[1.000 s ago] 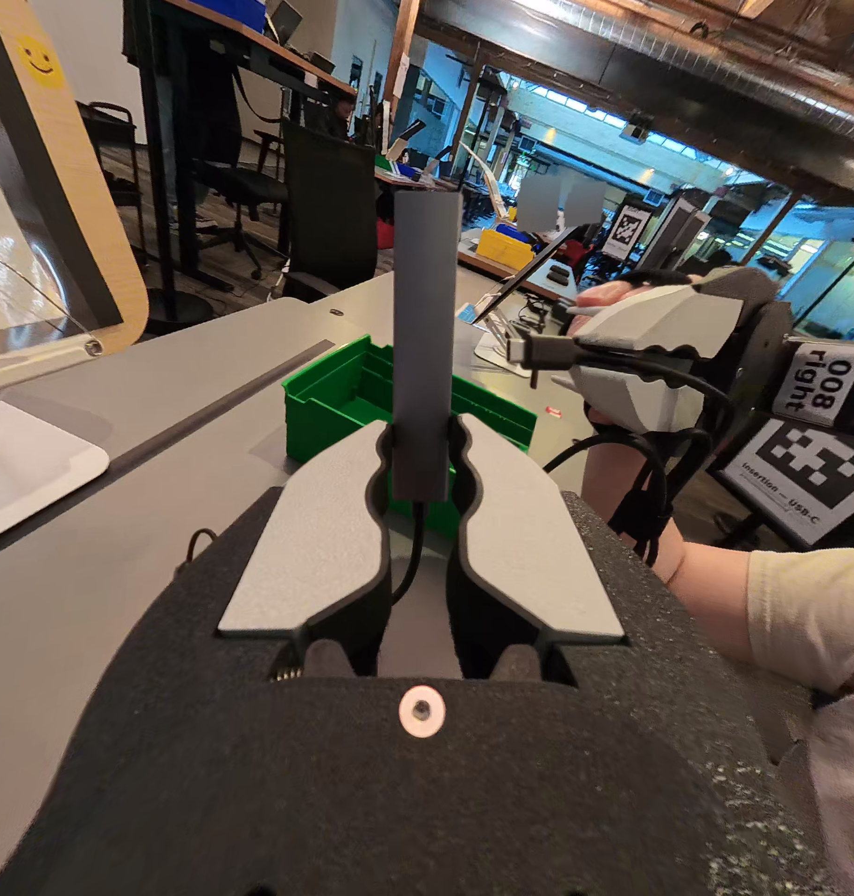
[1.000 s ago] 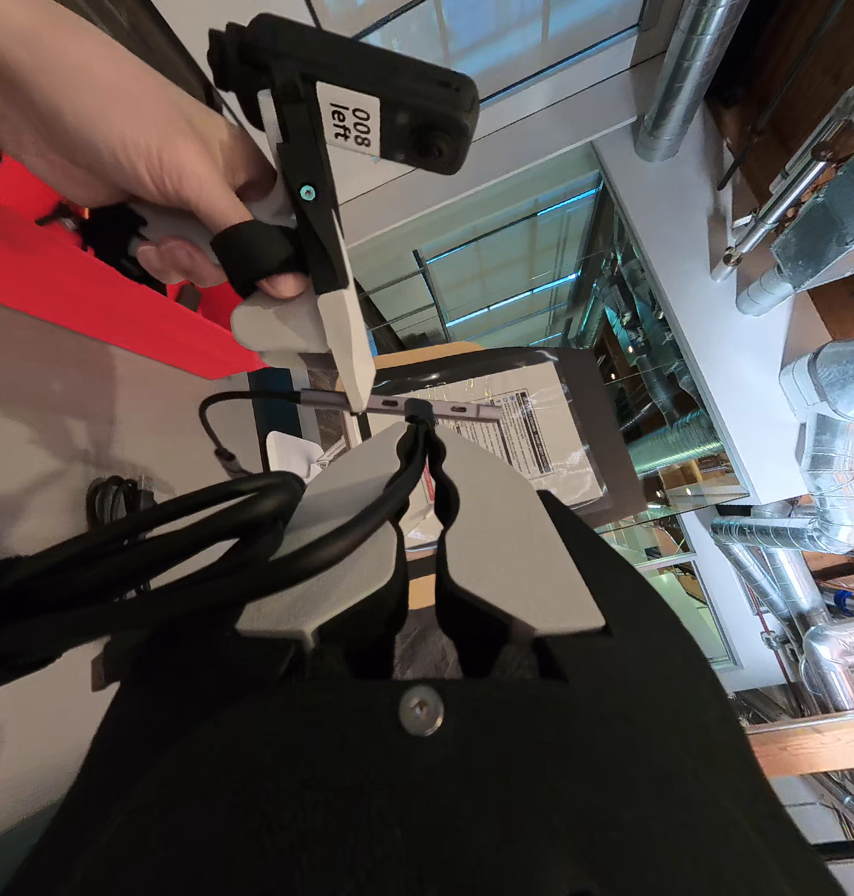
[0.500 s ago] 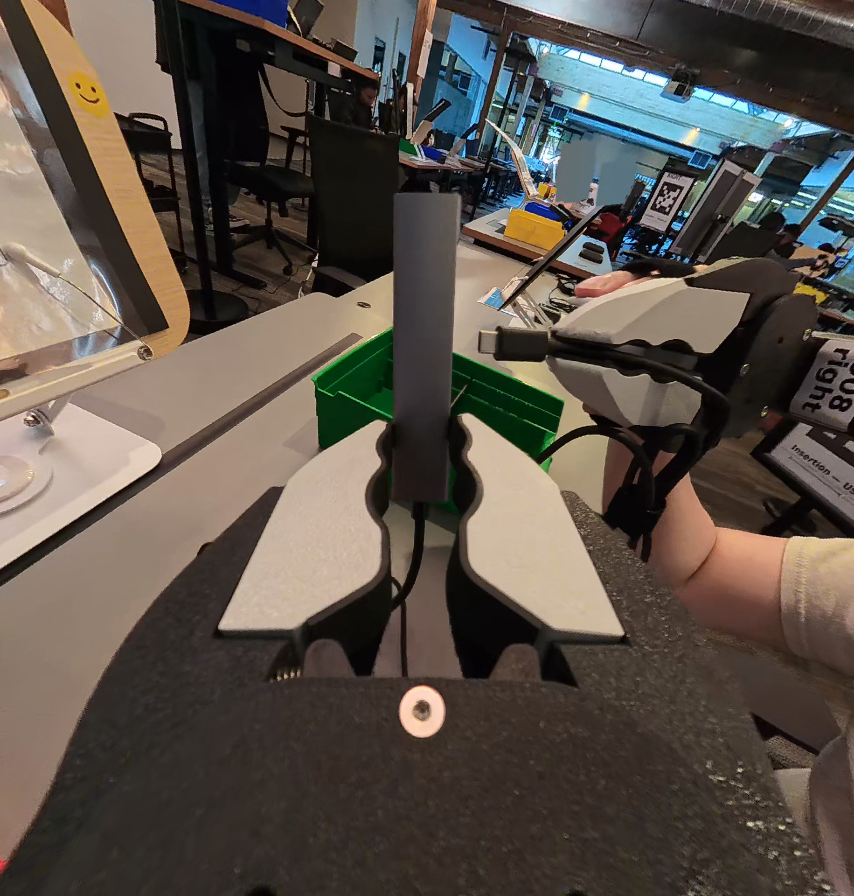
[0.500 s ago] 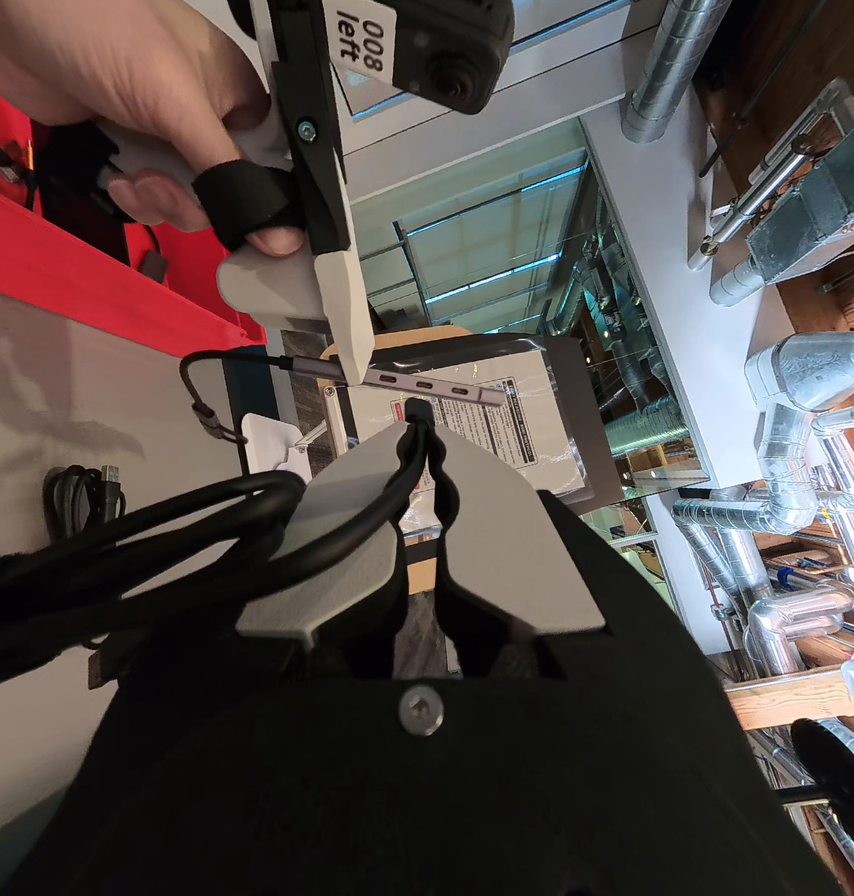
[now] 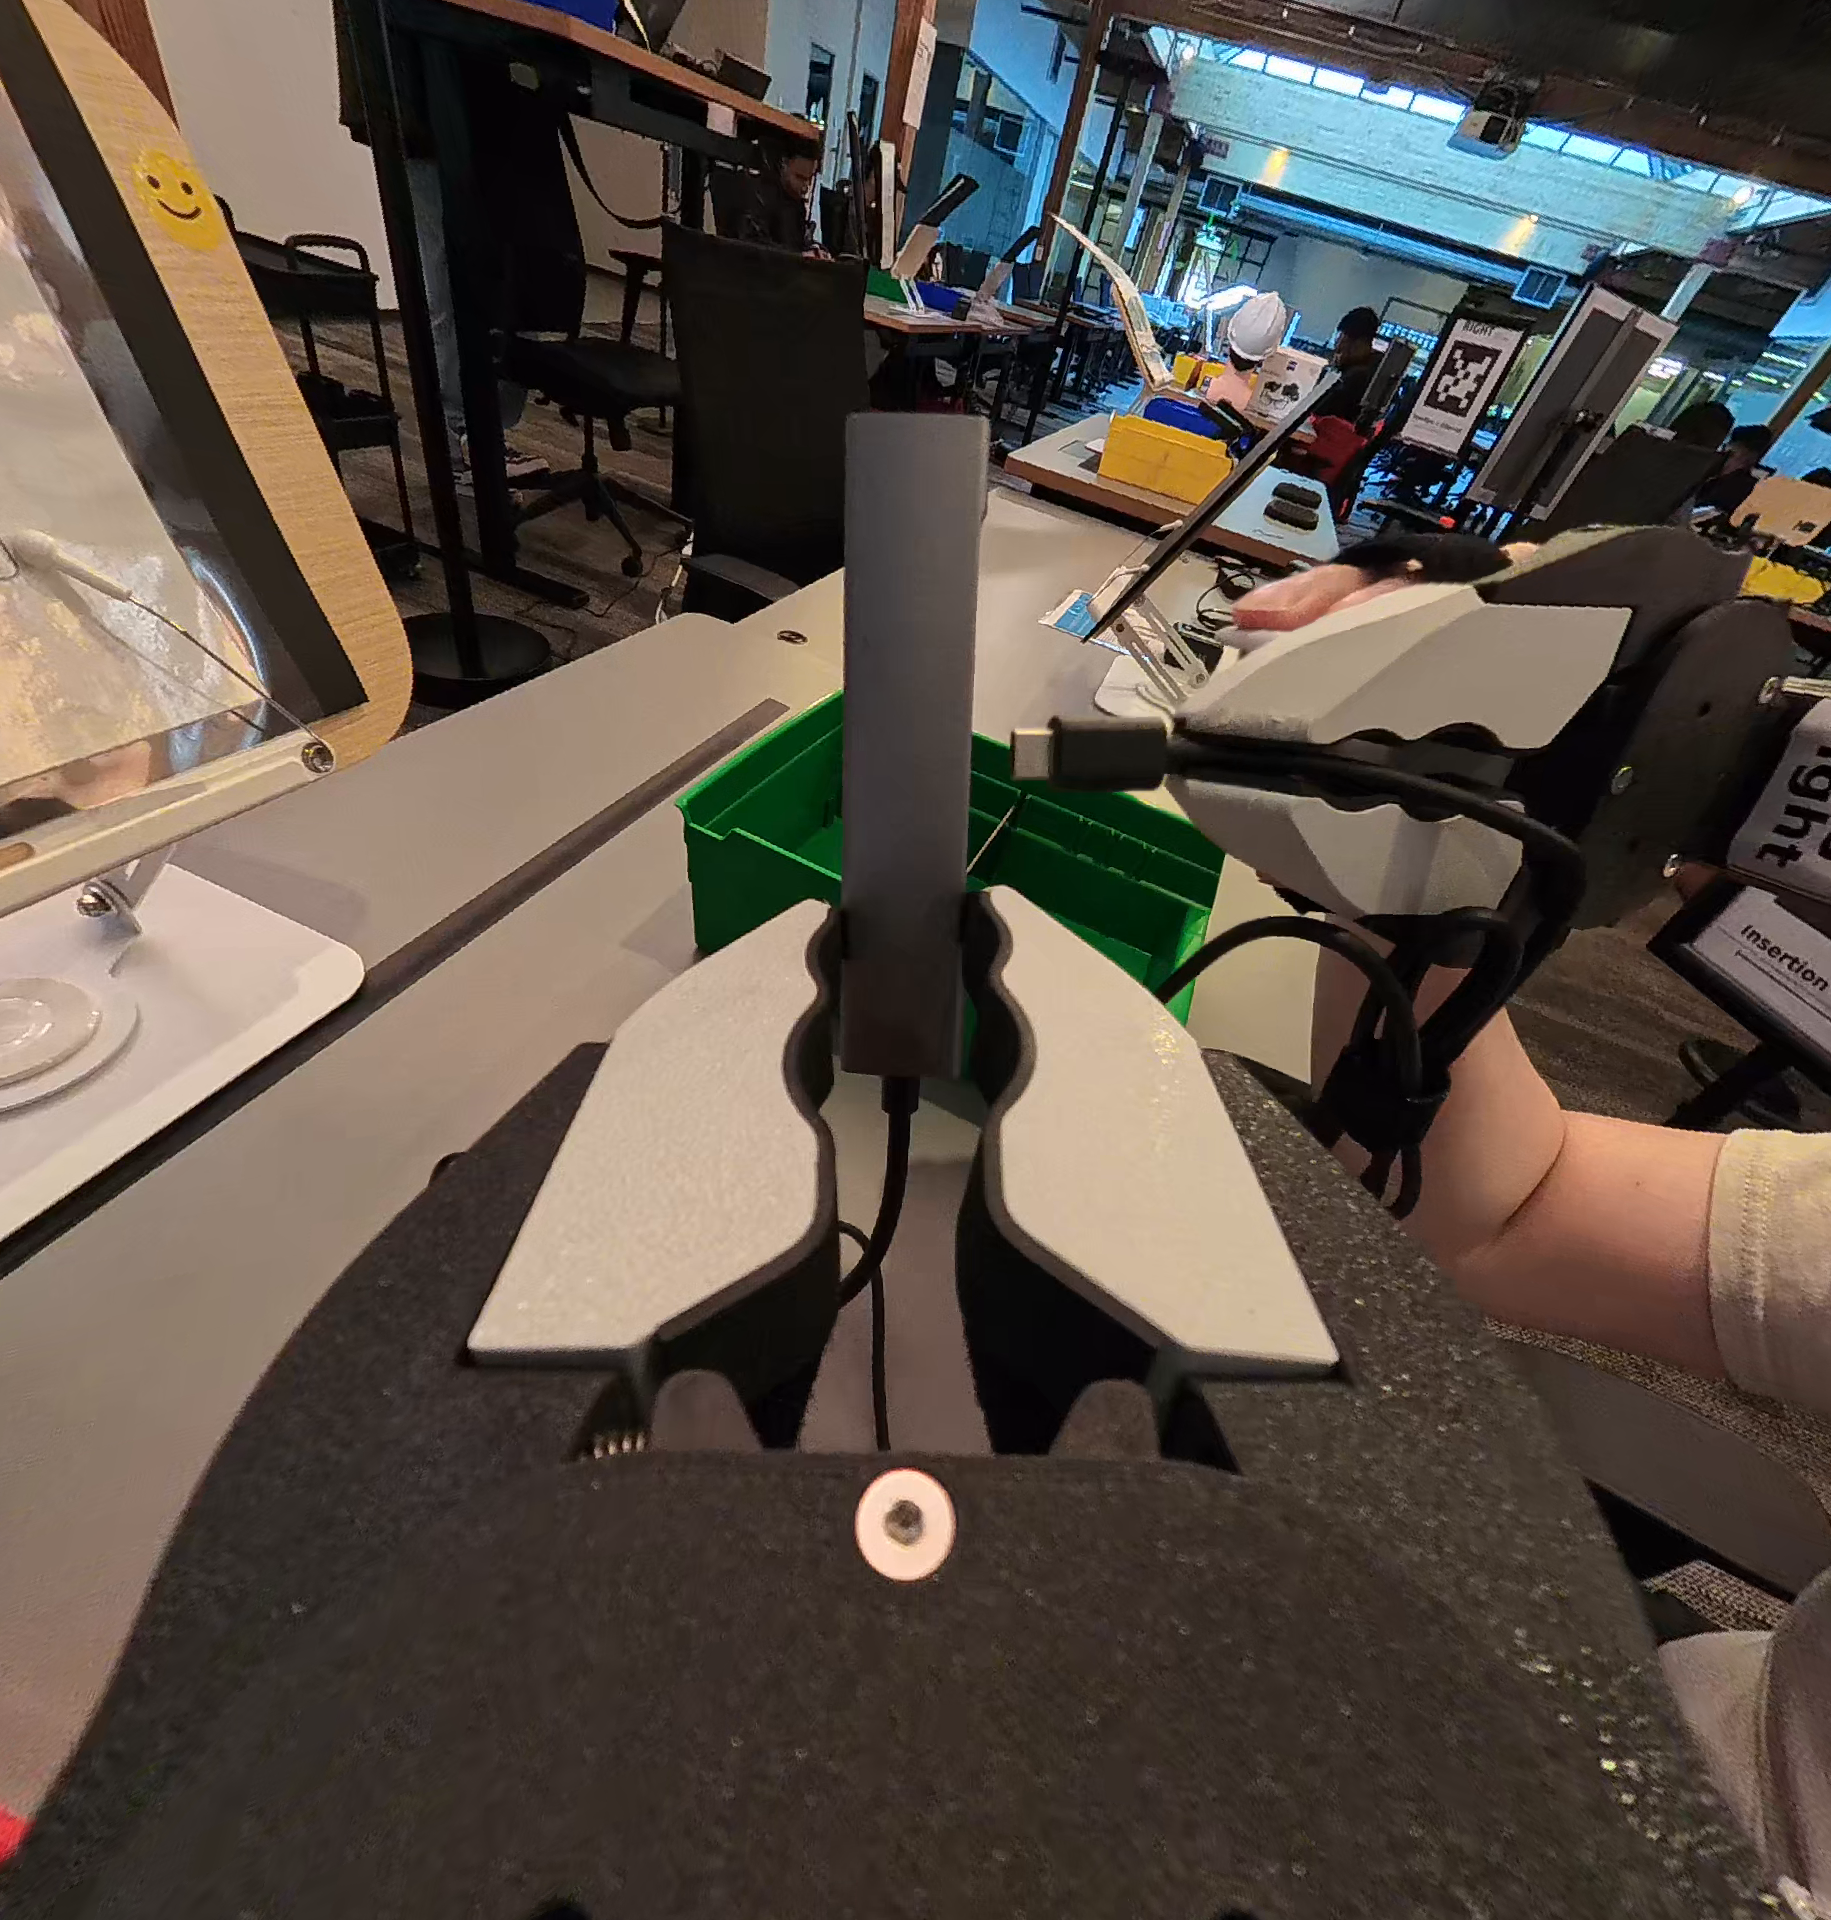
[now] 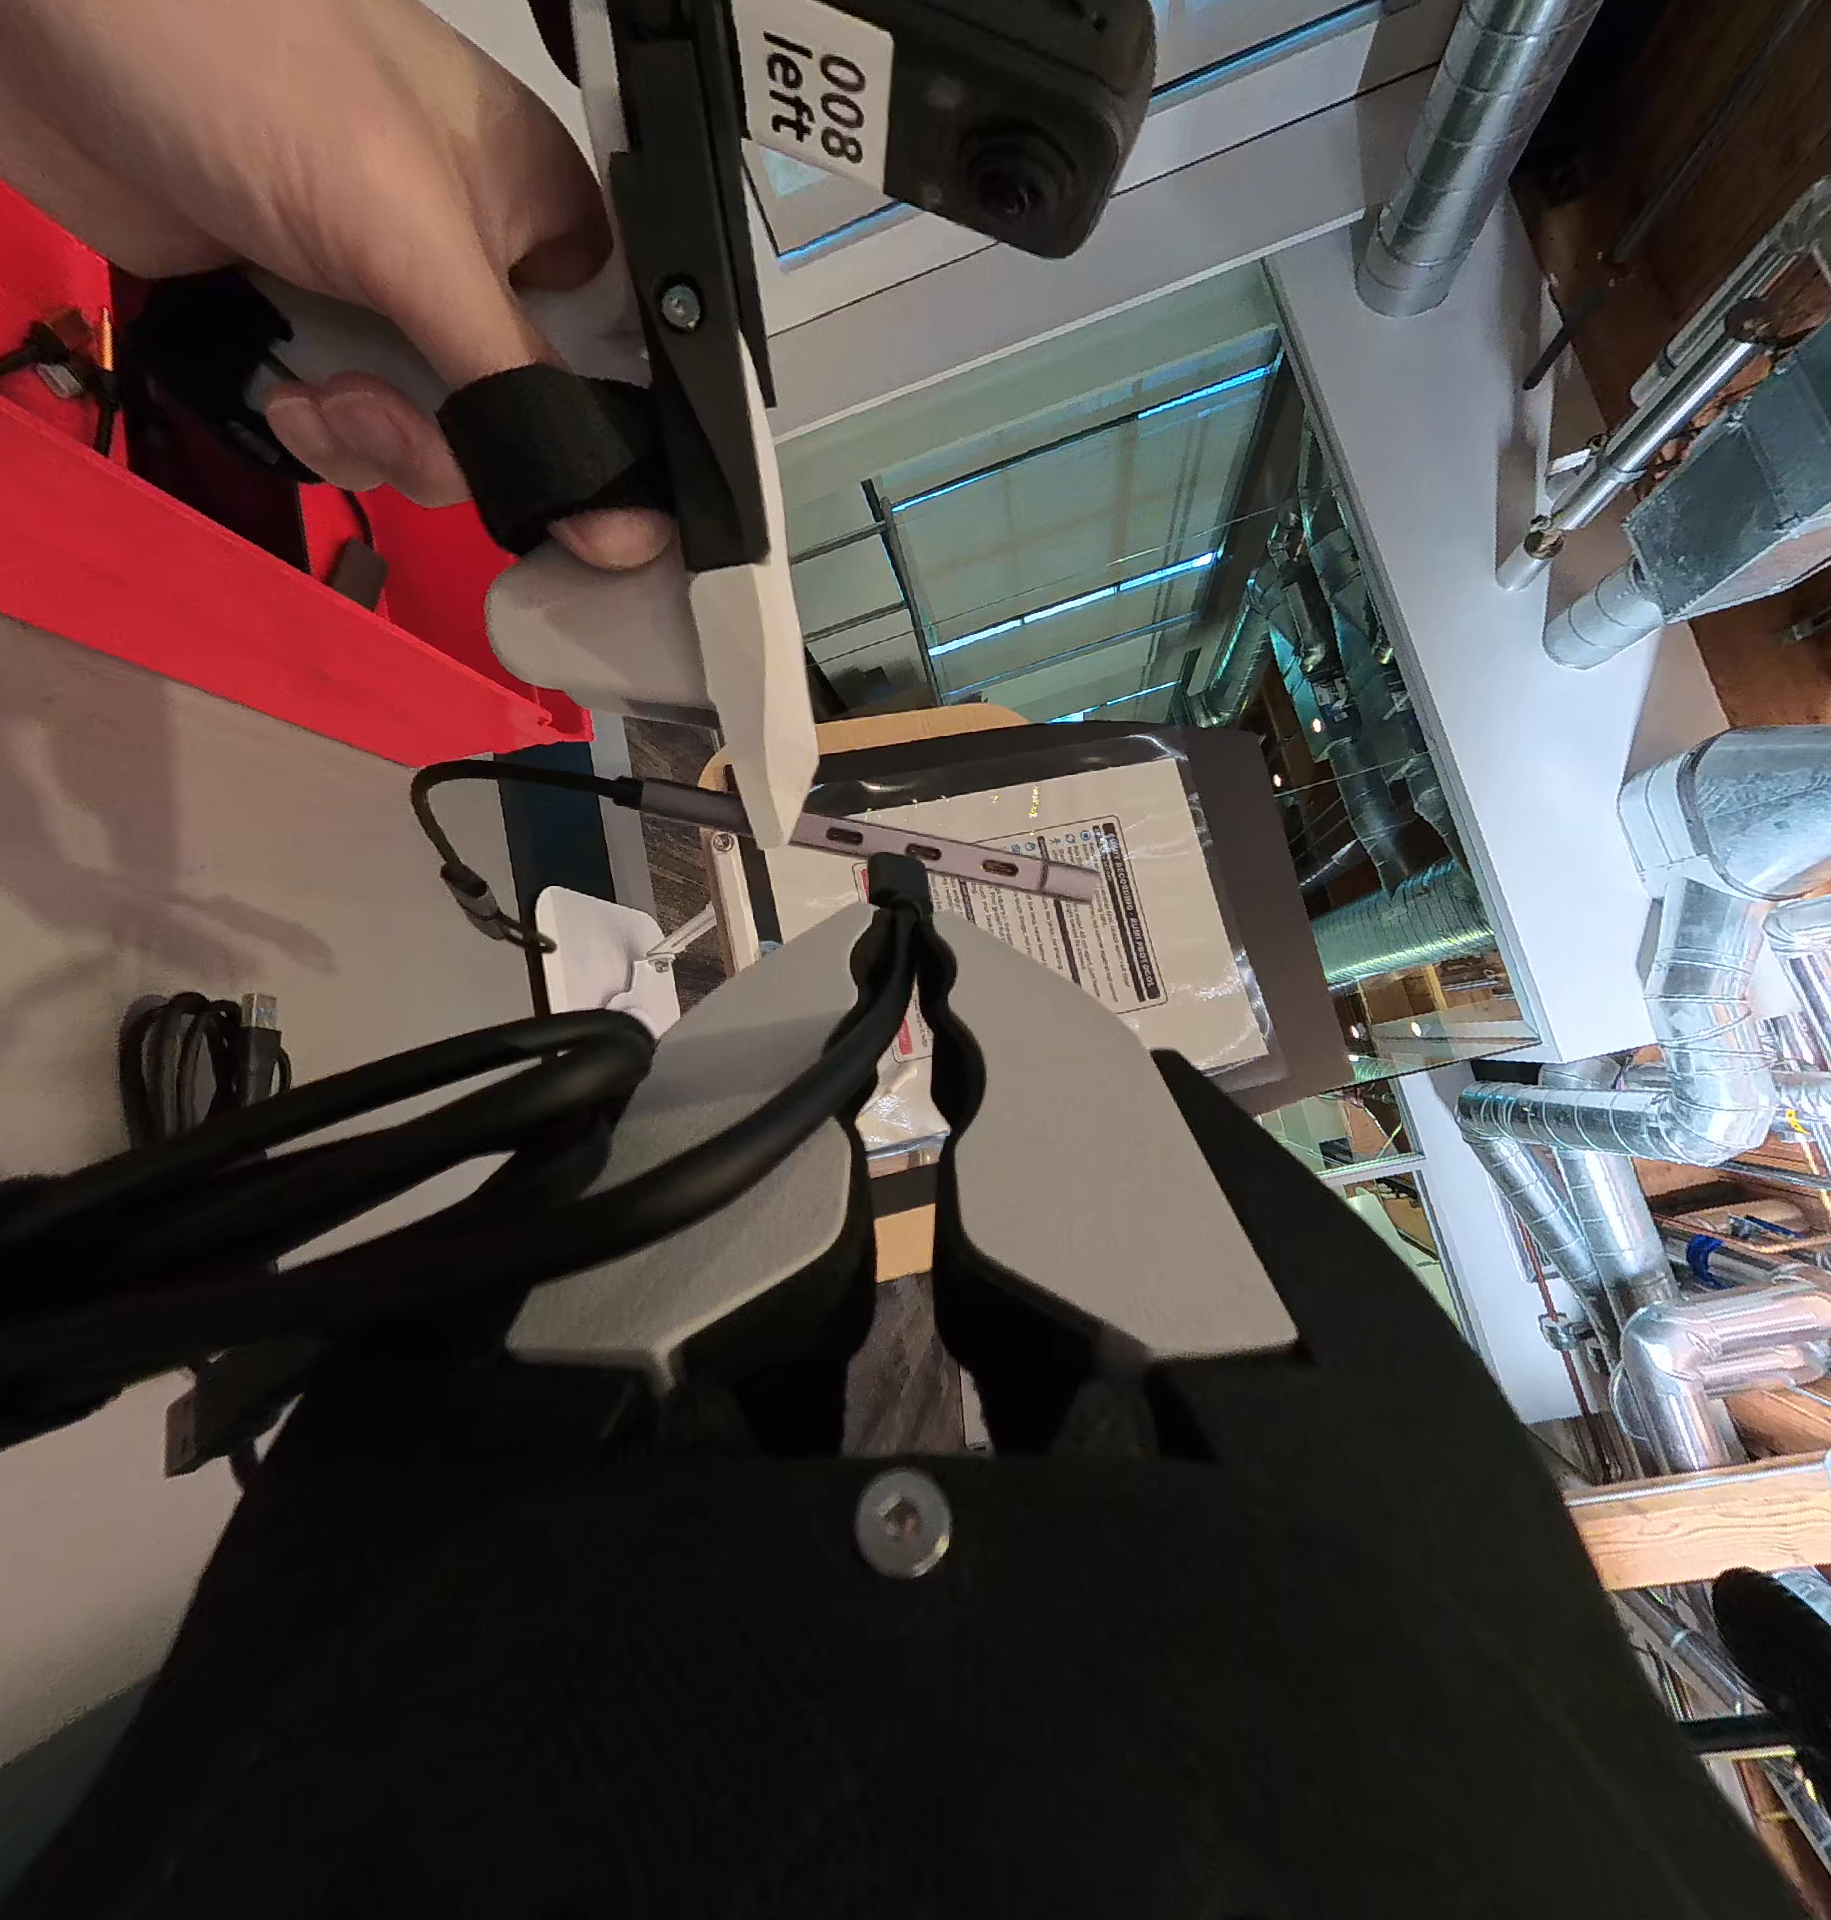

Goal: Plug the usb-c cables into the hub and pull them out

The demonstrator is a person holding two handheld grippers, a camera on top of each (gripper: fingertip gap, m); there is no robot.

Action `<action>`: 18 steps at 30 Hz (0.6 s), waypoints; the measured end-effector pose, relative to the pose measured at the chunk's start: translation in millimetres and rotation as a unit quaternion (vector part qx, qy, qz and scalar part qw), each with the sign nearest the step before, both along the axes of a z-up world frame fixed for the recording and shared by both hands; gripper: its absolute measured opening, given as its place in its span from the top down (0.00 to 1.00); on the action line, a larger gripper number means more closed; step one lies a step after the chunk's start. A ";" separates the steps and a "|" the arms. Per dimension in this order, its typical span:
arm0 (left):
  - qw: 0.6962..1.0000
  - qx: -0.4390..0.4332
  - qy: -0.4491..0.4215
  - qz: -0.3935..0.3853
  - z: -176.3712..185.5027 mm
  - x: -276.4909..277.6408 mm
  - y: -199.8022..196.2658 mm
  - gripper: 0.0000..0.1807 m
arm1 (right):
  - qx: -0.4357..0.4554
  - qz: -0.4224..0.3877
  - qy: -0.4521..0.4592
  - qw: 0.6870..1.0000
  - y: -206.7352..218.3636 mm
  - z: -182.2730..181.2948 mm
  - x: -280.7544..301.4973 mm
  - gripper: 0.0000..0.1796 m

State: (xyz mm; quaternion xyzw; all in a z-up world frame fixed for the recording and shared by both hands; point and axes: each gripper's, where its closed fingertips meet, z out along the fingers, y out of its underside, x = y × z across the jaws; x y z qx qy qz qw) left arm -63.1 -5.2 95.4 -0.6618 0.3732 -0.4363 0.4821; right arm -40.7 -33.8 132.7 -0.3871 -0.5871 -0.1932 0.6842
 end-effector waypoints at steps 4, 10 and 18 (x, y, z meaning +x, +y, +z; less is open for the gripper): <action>1.000 -0.001 0.000 0.001 0.0 -0.3 0.3 0.88 | -0.003 0.005 -0.010 1.000 -1.2 -3.9 -4.4 0.97; 1.000 0.000 0.000 0.000 0.6 -0.4 -0.4 0.88 | -0.005 0.003 -0.013 1.000 0.0 -5.7 -5.2 0.97; 1.000 0.000 0.001 0.000 0.7 -0.8 -0.2 0.88 | -0.005 0.003 -0.013 1.000 0.6 -6.2 -5.8 0.98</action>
